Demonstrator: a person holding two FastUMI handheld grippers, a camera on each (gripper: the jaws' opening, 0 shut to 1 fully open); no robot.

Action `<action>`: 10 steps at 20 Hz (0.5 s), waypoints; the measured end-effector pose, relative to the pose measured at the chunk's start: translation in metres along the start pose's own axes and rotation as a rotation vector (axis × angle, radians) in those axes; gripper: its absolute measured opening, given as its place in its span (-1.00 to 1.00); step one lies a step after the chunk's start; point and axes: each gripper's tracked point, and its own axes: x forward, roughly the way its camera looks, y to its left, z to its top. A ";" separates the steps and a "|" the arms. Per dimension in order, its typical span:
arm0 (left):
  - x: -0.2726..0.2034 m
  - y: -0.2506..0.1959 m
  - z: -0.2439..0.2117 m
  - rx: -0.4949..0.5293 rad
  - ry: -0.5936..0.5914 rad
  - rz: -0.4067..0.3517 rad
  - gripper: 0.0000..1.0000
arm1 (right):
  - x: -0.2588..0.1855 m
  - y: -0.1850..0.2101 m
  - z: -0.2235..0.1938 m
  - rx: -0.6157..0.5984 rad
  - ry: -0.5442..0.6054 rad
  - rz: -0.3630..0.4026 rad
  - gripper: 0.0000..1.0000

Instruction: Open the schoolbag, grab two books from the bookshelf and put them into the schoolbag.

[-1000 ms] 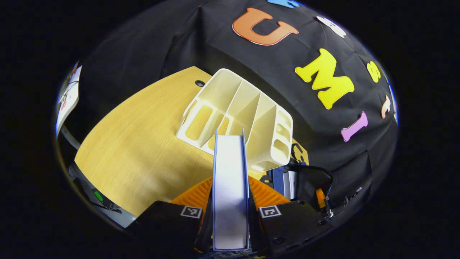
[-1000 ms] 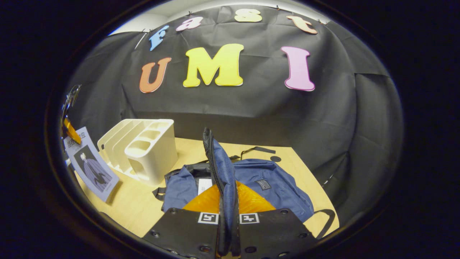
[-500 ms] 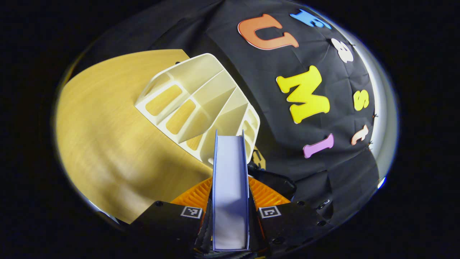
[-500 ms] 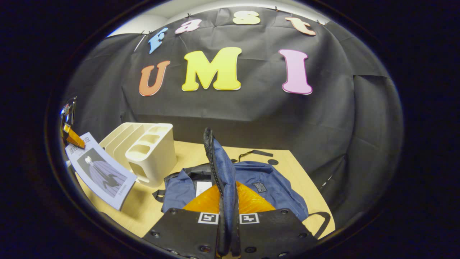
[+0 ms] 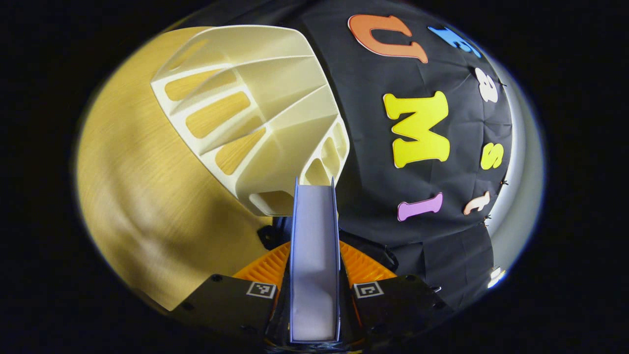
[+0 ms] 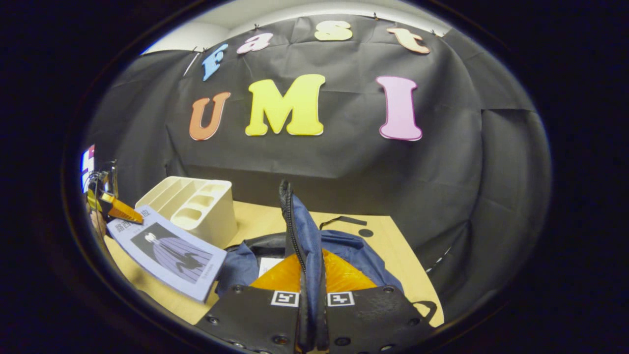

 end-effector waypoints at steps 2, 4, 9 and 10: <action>0.023 -0.017 -0.015 0.010 0.016 -0.053 -0.13 | -0.001 -0.003 0.005 0.018 -0.015 -0.001 -0.88; 0.044 -0.027 -0.030 0.010 0.030 -0.094 -0.14 | -0.002 -0.004 0.008 0.028 -0.023 0.008 -0.87; 0.100 -0.011 -0.062 0.065 0.044 -0.015 -0.14 | -0.005 -0.008 0.015 0.060 -0.048 0.028 -0.88; 0.105 -0.013 -0.068 0.069 0.045 -0.021 -0.14 | -0.005 -0.011 0.016 0.074 -0.048 0.030 -0.88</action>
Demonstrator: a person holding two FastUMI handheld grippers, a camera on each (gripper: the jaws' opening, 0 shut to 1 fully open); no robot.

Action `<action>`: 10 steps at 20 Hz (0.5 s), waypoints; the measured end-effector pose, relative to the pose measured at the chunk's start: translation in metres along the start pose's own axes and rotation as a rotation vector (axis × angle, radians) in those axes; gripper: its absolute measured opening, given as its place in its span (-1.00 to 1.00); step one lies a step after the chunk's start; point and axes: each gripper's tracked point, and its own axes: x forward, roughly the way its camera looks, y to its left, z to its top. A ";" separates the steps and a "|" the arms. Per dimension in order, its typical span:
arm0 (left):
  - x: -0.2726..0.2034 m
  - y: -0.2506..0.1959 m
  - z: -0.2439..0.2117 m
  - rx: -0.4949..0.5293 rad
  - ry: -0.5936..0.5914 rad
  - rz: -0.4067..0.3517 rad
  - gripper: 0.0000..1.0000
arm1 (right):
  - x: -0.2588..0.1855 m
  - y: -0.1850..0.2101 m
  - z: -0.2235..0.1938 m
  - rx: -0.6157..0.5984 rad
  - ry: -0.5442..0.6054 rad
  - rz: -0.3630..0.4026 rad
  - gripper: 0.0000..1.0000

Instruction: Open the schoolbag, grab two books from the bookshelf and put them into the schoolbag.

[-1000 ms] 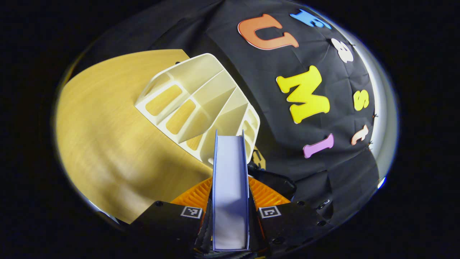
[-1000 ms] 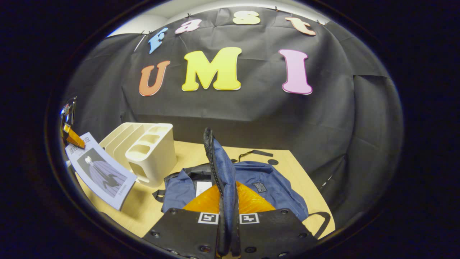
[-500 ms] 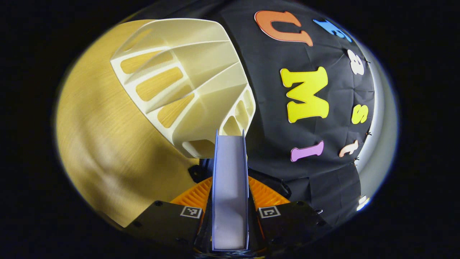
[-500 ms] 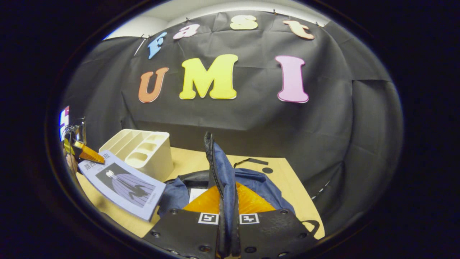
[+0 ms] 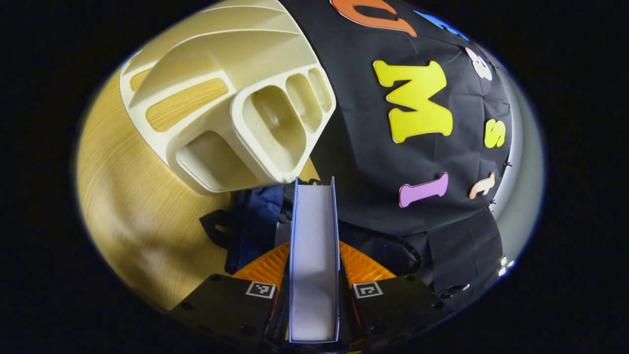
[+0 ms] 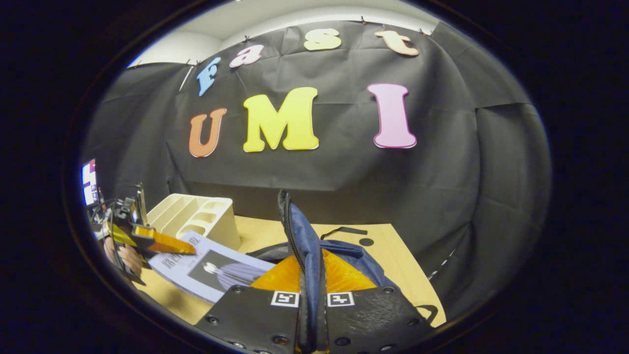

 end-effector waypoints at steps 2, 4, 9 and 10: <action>0.013 -0.004 -0.006 0.045 -0.015 0.011 -0.13 | -0.003 -0.003 0.002 0.023 -0.009 0.010 -0.88; 0.025 -0.002 -0.010 0.116 -0.053 0.035 -0.14 | -0.004 -0.007 0.004 0.033 -0.022 0.016 -0.88; 0.044 -0.008 -0.007 0.235 -0.193 0.083 -0.13 | -0.007 -0.008 0.013 0.047 -0.050 0.045 -0.88; 0.050 -0.010 -0.010 0.242 -0.213 0.086 -0.13 | -0.008 -0.006 0.017 0.049 -0.055 0.053 -0.88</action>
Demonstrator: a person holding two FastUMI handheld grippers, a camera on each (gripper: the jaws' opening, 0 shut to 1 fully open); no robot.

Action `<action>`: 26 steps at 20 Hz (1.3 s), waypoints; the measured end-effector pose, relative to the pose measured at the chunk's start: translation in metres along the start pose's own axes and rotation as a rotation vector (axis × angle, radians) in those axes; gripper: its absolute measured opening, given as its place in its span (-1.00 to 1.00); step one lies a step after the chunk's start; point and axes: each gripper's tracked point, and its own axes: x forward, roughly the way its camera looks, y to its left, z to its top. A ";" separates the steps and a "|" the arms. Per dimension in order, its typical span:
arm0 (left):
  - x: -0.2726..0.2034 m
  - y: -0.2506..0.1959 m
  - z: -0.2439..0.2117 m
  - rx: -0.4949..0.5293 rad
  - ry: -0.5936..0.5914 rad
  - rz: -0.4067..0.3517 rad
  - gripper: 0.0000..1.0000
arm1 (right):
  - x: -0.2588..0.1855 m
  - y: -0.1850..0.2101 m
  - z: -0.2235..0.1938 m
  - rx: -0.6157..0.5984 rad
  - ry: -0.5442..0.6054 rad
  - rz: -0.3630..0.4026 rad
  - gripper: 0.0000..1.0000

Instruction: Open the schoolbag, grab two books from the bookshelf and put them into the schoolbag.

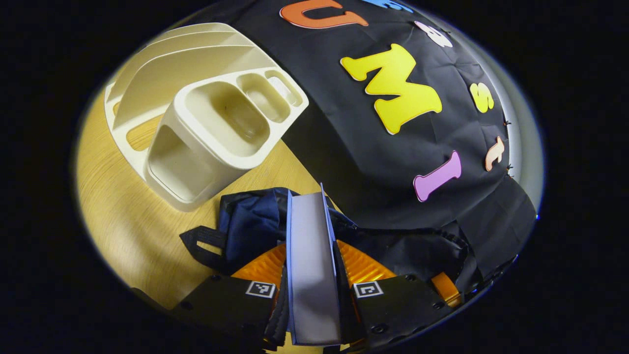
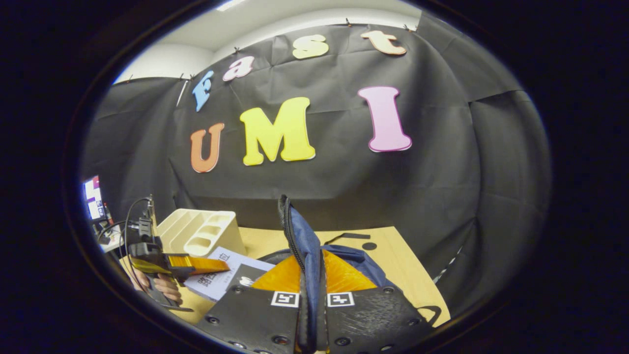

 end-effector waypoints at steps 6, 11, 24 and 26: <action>0.038 -0.027 -0.035 0.013 -0.013 -0.015 -0.12 | 0.000 0.014 0.020 -0.026 -0.021 0.029 -0.82; 0.066 -0.045 -0.067 -0.005 -0.002 -0.045 -0.12 | 0.001 0.022 0.020 -0.024 -0.020 0.046 -0.88; 0.085 -0.028 -0.093 0.056 0.087 0.080 0.40 | 0.006 0.013 -0.008 0.014 0.047 -0.030 -0.88; 0.081 -0.025 -0.094 0.140 0.110 0.117 0.59 | 0.005 0.007 -0.012 0.021 0.044 -0.069 -0.87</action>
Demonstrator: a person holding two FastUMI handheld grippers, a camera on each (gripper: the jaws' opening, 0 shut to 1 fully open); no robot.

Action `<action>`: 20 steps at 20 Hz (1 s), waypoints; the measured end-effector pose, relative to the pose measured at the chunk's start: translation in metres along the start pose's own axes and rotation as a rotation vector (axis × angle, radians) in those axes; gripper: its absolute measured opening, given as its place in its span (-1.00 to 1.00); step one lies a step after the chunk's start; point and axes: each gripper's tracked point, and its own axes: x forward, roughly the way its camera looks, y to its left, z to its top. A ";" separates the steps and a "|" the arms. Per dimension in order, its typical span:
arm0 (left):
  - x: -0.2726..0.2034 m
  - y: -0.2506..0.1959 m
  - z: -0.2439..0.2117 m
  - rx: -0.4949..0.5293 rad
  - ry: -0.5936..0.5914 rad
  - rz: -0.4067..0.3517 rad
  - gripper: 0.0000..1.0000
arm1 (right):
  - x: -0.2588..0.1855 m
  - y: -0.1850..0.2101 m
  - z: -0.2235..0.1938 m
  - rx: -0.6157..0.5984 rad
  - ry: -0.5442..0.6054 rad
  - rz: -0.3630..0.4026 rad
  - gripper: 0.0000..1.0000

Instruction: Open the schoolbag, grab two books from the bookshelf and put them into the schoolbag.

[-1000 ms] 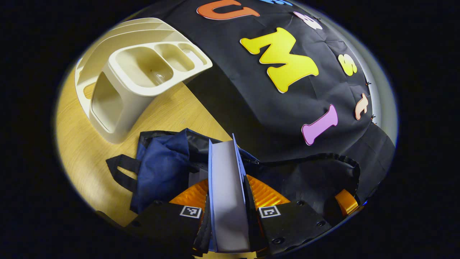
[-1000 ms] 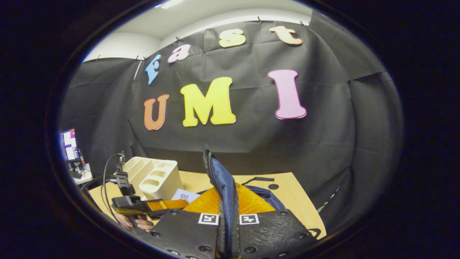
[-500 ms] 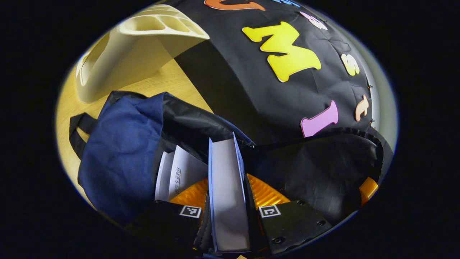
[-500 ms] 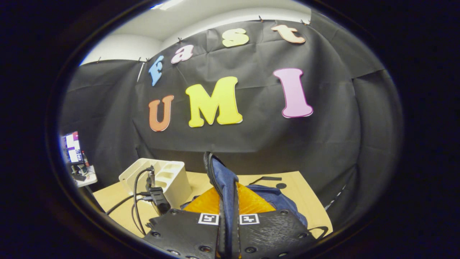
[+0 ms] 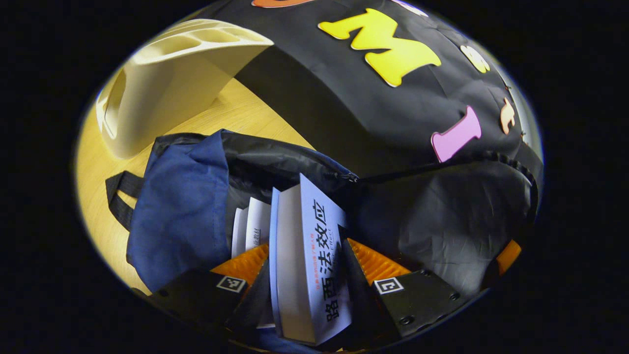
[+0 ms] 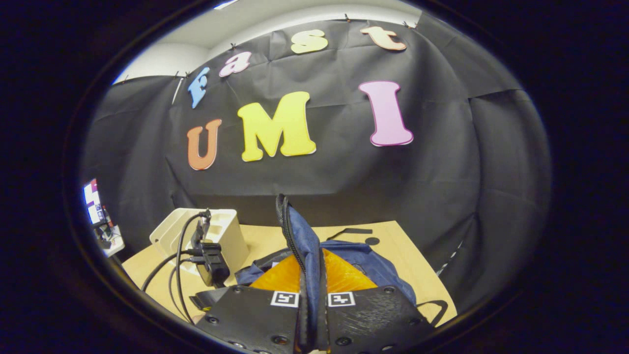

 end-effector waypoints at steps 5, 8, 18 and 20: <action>-0.024 0.008 -0.003 0.118 0.071 0.067 0.68 | -0.006 -0.003 -0.014 0.010 0.029 -0.026 -0.84; -0.045 0.018 0.005 0.170 0.043 0.096 0.68 | -0.010 0.000 -0.023 0.011 0.056 -0.057 -0.84; -0.183 0.061 0.066 0.373 -0.229 0.190 0.68 | -0.067 0.020 -0.032 0.003 -0.002 -0.142 -0.47; -0.214 0.060 0.071 0.418 -0.274 0.172 0.68 | -0.073 0.022 -0.043 0.019 0.004 -0.163 -0.26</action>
